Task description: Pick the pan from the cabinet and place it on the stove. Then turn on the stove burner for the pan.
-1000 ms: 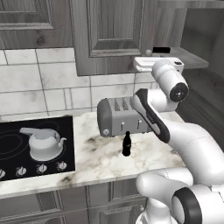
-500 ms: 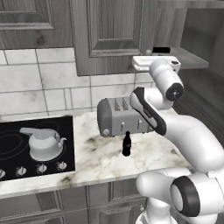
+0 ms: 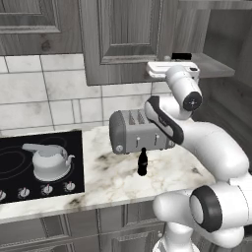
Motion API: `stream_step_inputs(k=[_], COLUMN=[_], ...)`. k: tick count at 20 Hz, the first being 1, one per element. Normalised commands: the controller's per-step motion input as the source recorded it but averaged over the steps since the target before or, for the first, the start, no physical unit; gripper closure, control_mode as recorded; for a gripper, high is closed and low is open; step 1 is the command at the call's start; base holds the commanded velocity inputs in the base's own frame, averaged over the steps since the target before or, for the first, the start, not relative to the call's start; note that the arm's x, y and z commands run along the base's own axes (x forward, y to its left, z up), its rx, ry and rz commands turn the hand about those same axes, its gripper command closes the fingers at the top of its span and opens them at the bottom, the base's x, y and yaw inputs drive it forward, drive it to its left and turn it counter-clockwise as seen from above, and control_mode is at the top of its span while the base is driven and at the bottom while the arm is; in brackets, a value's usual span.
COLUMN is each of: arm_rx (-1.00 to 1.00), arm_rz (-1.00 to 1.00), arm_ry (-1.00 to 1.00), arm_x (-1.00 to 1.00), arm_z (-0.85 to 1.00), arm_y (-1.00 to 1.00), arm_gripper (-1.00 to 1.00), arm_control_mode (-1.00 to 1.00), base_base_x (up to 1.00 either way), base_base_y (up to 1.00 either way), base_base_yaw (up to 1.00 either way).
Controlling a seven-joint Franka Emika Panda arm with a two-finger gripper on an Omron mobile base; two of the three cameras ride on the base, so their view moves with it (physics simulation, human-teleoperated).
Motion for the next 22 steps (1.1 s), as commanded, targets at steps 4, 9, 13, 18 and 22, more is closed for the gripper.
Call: stream_step_inputs(k=[4, 9, 13, 18, 22], arm_rx=[0.0, 0.0, 0.0, 0.0, 0.0], arm_rz=[0.0, 0.0, 0.0, 0.0, 0.0], arm_ry=[0.0, 0.0, 0.0, 0.0, -0.01], arm_x=[0.14, 0.11, 0.15, 0.11, 0.01], arm_z=[0.0, 0.0, 0.0, 0.0, 0.0], arm_y=[0.0, 0.0, 0.0, 0.0, 0.0], arm_gripper=[-1.0, -1.0, -1.0, 1.0, 1.0], arm_control_mode=[-1.0, -1.0, -1.0, -1.0, -1.0], base_base_x=[0.0, 0.0, 0.0, 0.0, 0.0], base_base_y=[0.0, 0.0, 0.0, 0.0, 0.0], base_base_yaw=[0.0, 0.0, 0.0, 0.0, 0.0])
